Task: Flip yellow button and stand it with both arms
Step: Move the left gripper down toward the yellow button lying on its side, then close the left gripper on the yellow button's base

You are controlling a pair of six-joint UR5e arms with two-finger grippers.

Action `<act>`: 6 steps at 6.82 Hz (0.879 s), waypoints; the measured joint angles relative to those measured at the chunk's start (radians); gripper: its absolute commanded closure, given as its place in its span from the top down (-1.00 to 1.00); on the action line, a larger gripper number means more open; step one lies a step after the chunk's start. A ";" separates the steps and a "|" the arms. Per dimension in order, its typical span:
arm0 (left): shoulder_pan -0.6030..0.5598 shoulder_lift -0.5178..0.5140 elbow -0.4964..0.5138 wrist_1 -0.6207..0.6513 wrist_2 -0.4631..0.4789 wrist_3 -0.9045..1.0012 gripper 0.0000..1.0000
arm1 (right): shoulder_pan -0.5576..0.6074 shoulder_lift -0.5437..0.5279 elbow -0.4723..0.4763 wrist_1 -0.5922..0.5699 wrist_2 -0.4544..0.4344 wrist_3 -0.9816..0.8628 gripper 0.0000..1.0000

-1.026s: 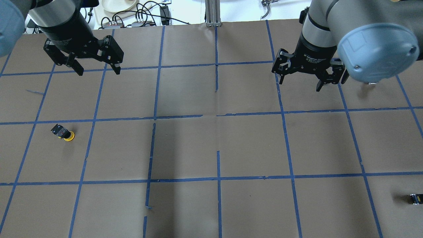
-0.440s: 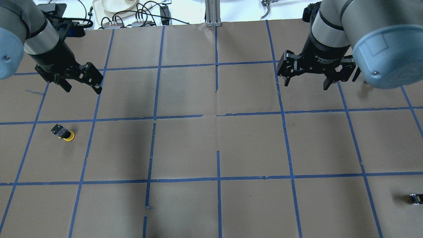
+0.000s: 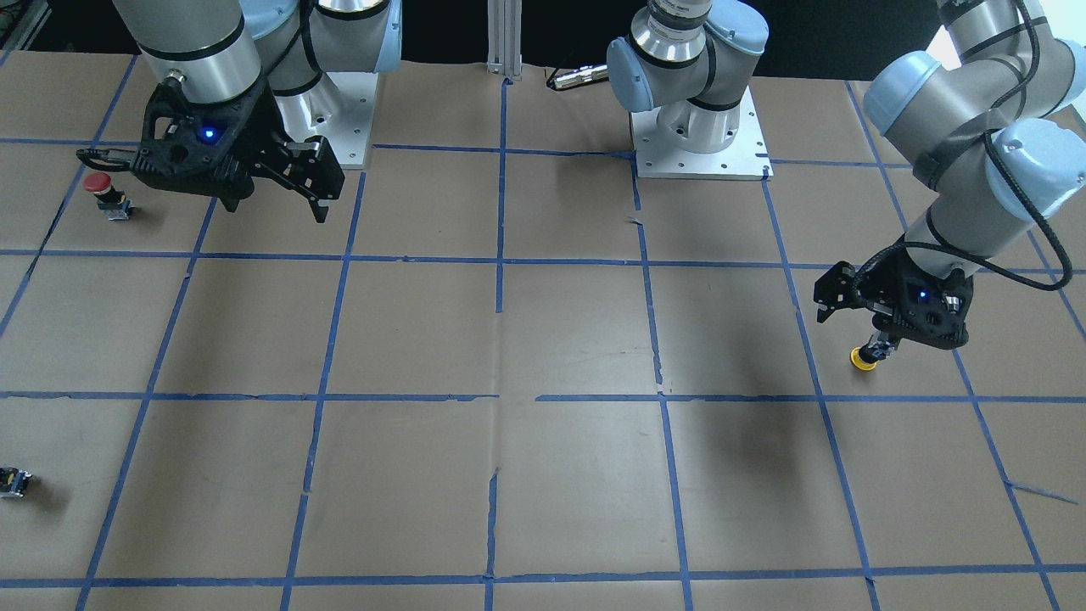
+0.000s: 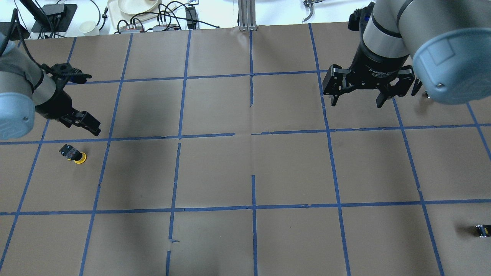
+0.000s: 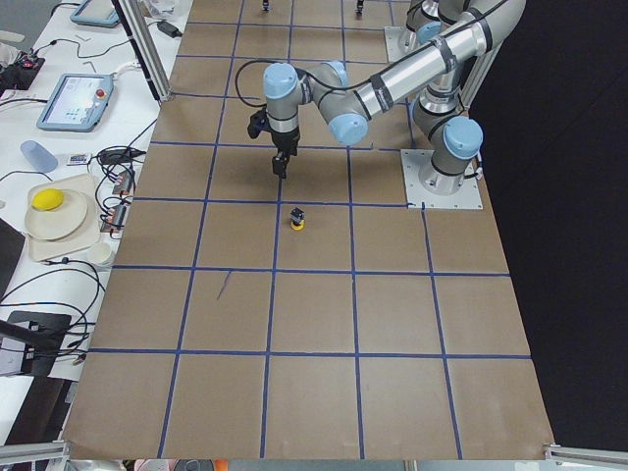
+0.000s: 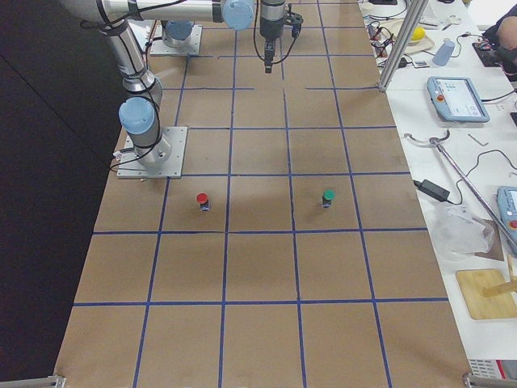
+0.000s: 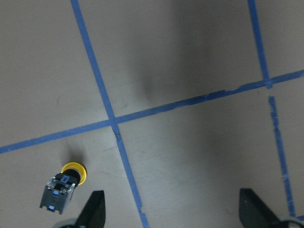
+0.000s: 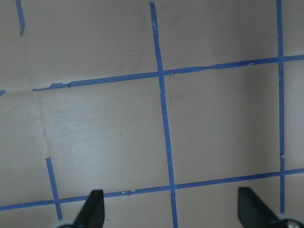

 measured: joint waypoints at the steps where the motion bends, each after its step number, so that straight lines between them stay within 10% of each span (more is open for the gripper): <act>1: 0.051 -0.020 -0.034 0.058 0.000 0.123 0.98 | 0.001 0.000 0.000 0.001 0.000 -0.005 1.00; 4: 0.147 -0.093 -0.054 0.140 0.001 0.379 0.95 | 0.003 0.000 0.000 0.002 -0.002 -0.010 1.00; 6: 0.161 -0.114 -0.056 0.140 0.003 0.415 0.28 | 0.004 0.000 0.000 0.002 -0.004 -0.011 1.00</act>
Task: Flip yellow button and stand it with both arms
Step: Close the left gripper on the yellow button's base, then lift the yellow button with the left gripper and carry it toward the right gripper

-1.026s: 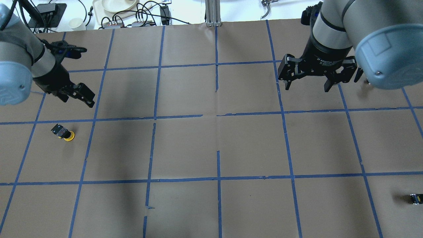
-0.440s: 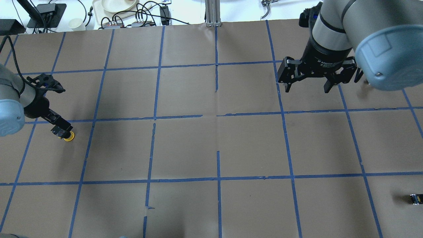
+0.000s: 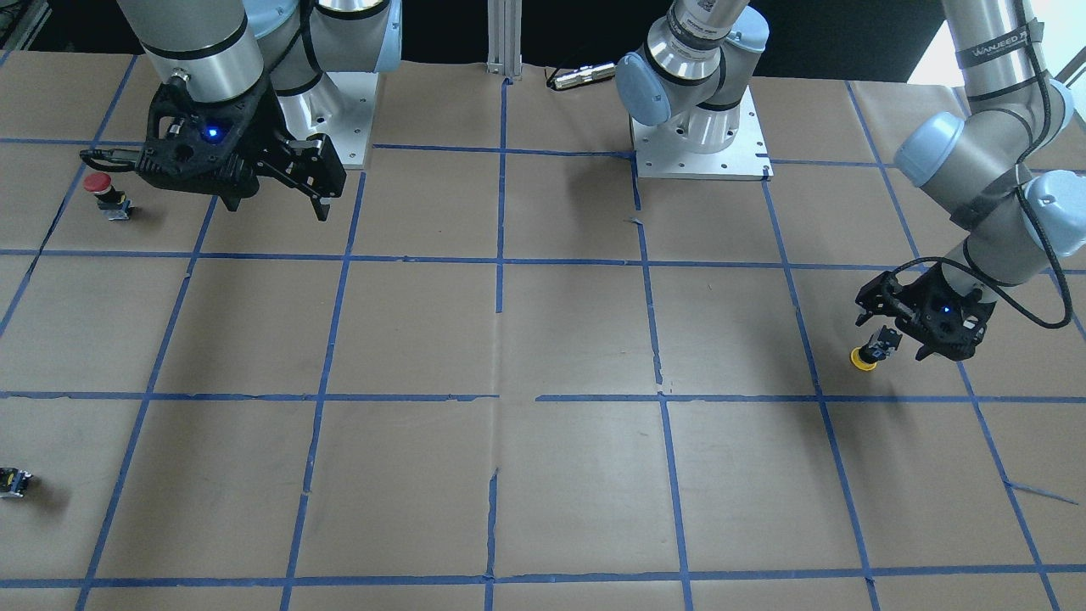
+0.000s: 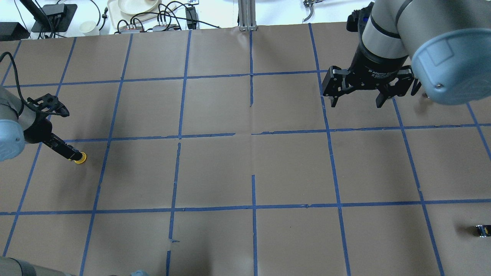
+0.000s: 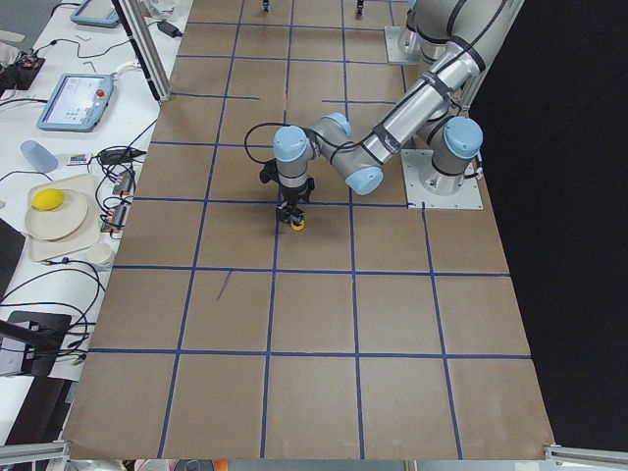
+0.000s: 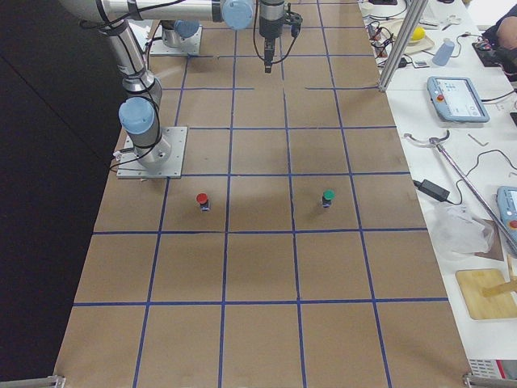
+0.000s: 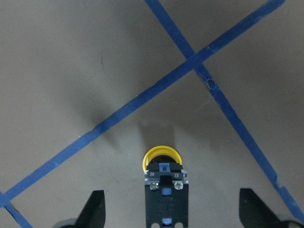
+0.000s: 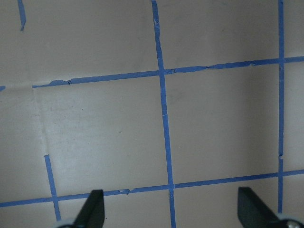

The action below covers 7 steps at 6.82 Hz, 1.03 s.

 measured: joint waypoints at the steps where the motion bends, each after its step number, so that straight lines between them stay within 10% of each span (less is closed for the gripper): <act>1: 0.000 -0.010 -0.003 -0.001 0.001 0.012 -0.48 | 0.001 0.000 0.000 0.000 -0.001 0.000 1.00; 7: -0.008 -0.022 0.065 -0.107 -0.166 0.090 -0.70 | 0.005 0.000 0.000 -0.008 0.000 0.000 1.00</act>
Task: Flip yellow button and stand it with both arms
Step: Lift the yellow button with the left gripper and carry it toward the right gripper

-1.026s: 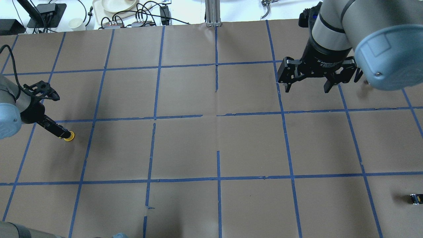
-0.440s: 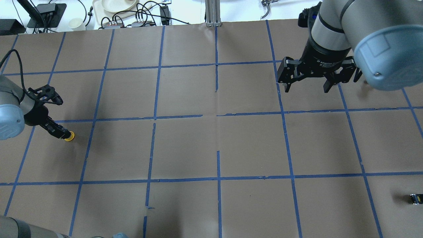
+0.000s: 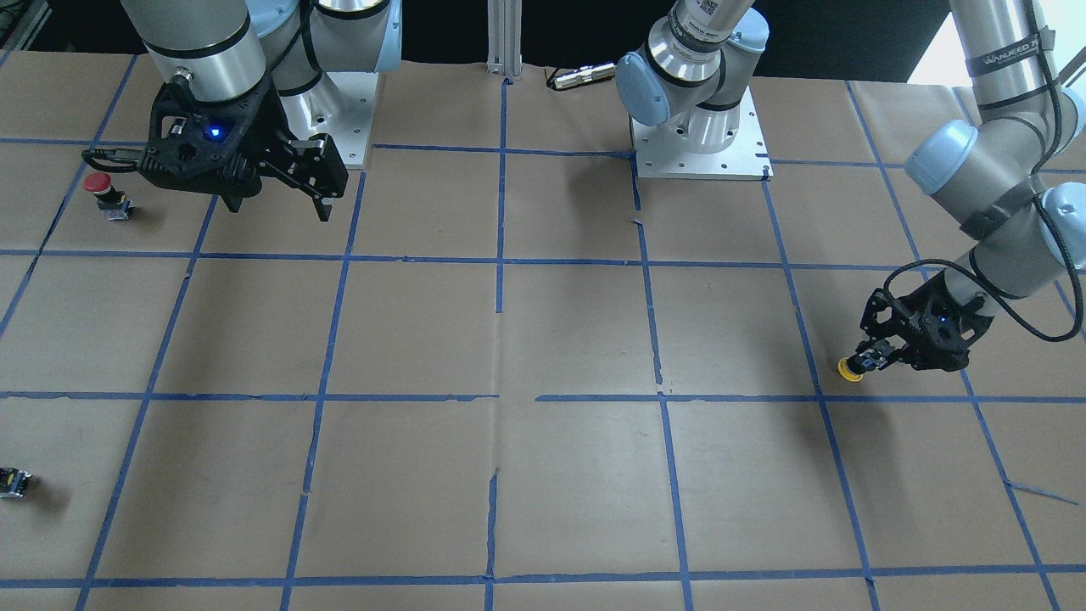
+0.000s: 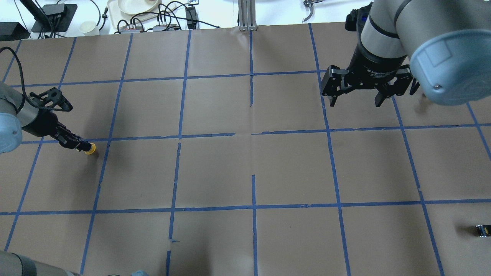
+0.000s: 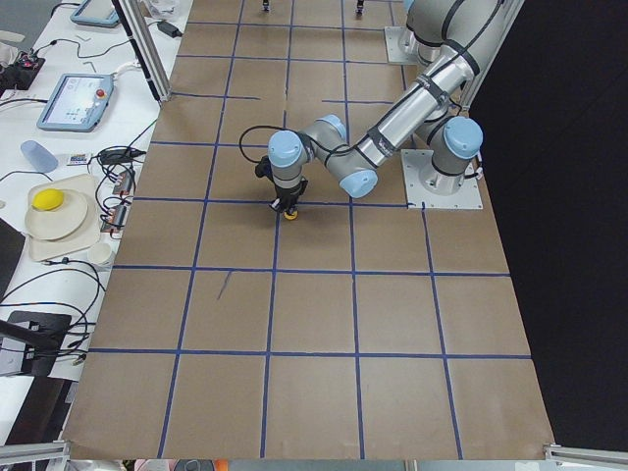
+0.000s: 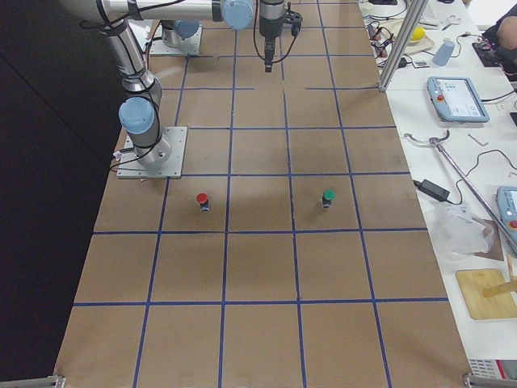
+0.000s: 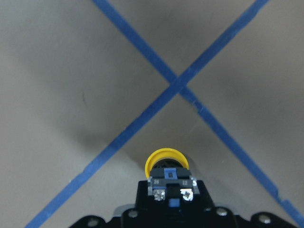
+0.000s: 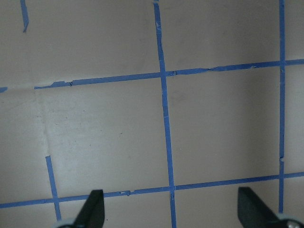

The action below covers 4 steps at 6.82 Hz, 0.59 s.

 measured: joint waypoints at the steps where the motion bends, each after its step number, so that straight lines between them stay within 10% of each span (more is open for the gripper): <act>1: -0.012 0.004 0.036 -0.111 -0.081 -0.048 -0.70 | 0.000 0.003 0.001 0.000 0.001 0.001 1.00; 4: -0.181 0.079 0.097 -0.409 -0.361 -0.298 -0.70 | -0.022 0.018 0.008 -0.007 0.008 0.017 1.00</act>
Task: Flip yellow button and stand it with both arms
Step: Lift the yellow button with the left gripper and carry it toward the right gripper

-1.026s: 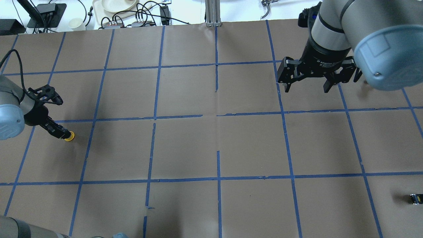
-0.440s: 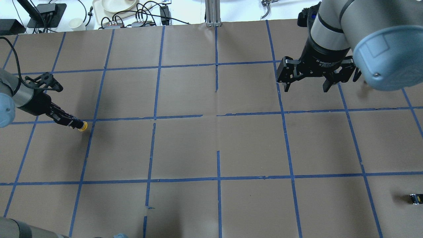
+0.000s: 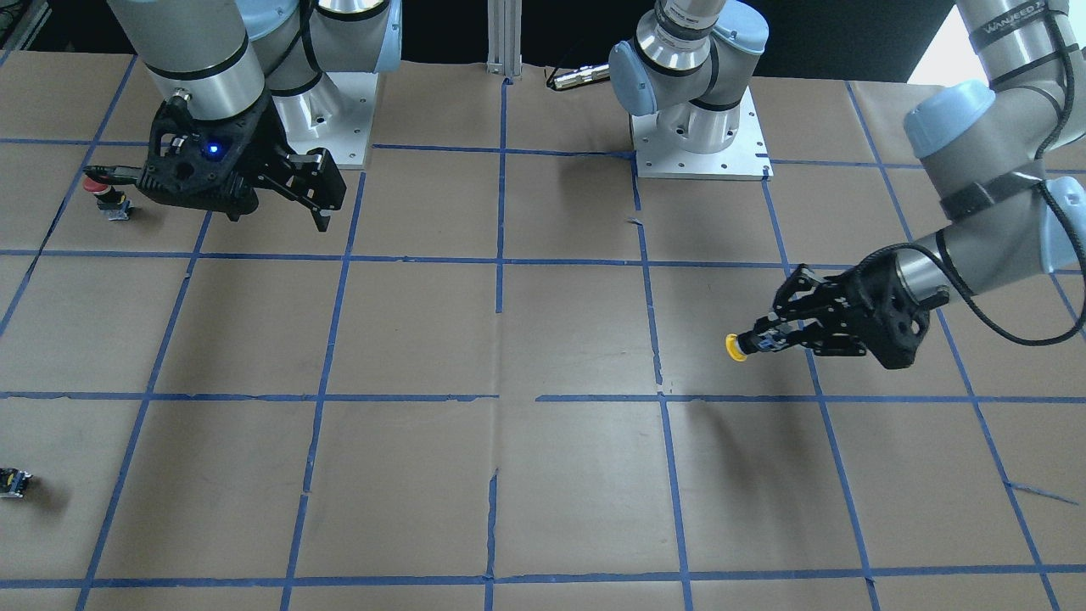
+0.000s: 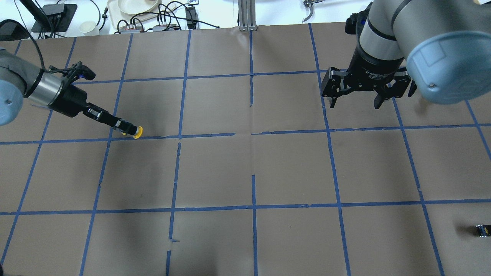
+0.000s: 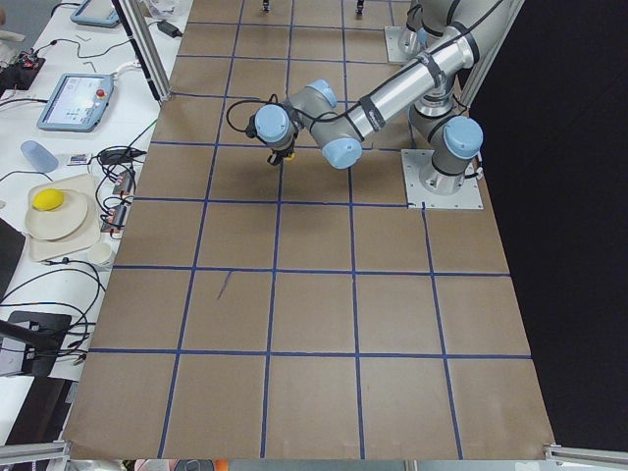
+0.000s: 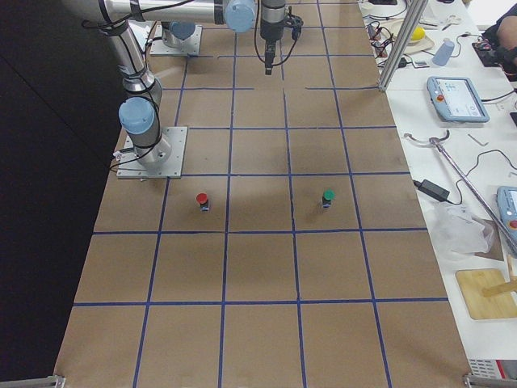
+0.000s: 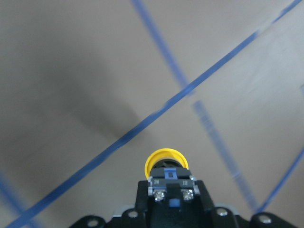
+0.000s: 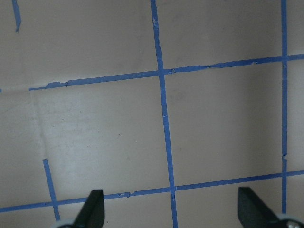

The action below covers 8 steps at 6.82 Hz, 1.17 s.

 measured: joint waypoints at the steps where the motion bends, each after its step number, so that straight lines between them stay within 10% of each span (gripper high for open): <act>1: -0.070 0.040 -0.011 -0.034 -0.093 -0.122 -0.70 | -0.035 0.002 -0.006 0.004 0.029 0.009 1.00; 8: -0.322 0.232 -0.088 -0.042 -0.911 -0.752 -0.79 | -0.212 -0.015 -0.122 0.209 0.619 0.289 1.00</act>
